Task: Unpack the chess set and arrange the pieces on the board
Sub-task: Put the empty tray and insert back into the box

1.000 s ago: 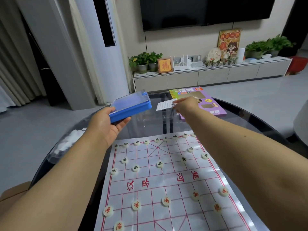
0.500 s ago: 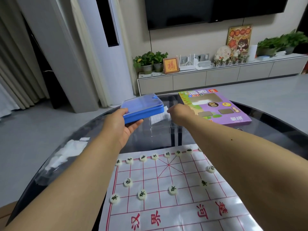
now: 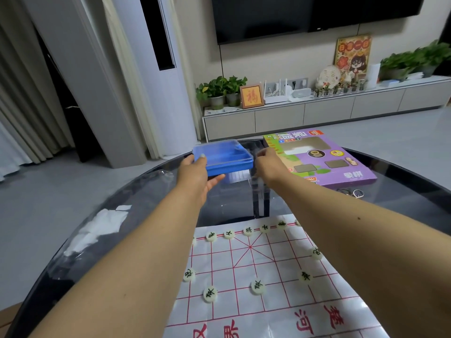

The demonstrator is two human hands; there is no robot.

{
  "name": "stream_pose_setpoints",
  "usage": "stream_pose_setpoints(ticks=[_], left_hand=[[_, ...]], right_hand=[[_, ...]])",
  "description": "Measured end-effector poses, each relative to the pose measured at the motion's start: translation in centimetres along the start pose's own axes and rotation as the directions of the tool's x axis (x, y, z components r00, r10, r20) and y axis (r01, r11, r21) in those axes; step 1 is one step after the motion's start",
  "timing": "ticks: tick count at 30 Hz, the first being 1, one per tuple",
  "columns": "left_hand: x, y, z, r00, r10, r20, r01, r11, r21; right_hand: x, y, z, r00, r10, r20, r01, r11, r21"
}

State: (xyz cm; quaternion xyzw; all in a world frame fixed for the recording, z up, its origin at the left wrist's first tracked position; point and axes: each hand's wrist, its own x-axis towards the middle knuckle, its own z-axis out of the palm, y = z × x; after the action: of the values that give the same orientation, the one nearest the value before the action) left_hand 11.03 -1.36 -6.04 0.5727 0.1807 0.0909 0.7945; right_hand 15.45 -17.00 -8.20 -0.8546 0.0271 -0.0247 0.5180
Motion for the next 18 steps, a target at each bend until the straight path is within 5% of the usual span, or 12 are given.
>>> stream_pose_setpoints(ticks=[2, 6, 8, 11, 14, 18], left_hand=[[0.8, -0.6, 0.9, 1.000, -0.006, 0.007, 0.006, 0.999, 0.040], [2.0, -1.6, 2.2, 0.998, 0.021, 0.059, -0.031, 0.984, 0.175], [2.6, -2.1, 2.5, 0.990, 0.091, 0.111, -0.126, 0.917, 0.378], [3.2, -2.5, 2.4, 0.979, 0.143, 0.142, -0.199, 0.575, 0.794], [3.0, -2.9, 2.4, 0.971, 0.191, 0.142, -0.183, 0.218, 0.959], [2.8, -3.8, 2.5, 0.961, 0.179, 0.212, -0.222, 0.035, 0.974]], right_hand=[[-0.3, -0.3, -0.3, 0.998, -0.049, 0.024, 0.050, 0.998, -0.035], [-0.6, -0.7, -0.7, 0.977, -0.161, 0.138, 0.202, 0.902, -0.381], [-1.0, -0.8, -1.0, 0.974, -0.184, 0.128, 0.224, 0.795, -0.563], [-1.6, -1.0, -1.2, 0.962, -0.220, 0.162, 0.268, 0.640, -0.720], [-1.7, -0.7, -0.9, 0.950, -0.240, 0.201, 0.304, 0.549, -0.778], [-1.9, -0.5, -0.6, 0.943, -0.242, 0.227, 0.323, 0.518, -0.792]])
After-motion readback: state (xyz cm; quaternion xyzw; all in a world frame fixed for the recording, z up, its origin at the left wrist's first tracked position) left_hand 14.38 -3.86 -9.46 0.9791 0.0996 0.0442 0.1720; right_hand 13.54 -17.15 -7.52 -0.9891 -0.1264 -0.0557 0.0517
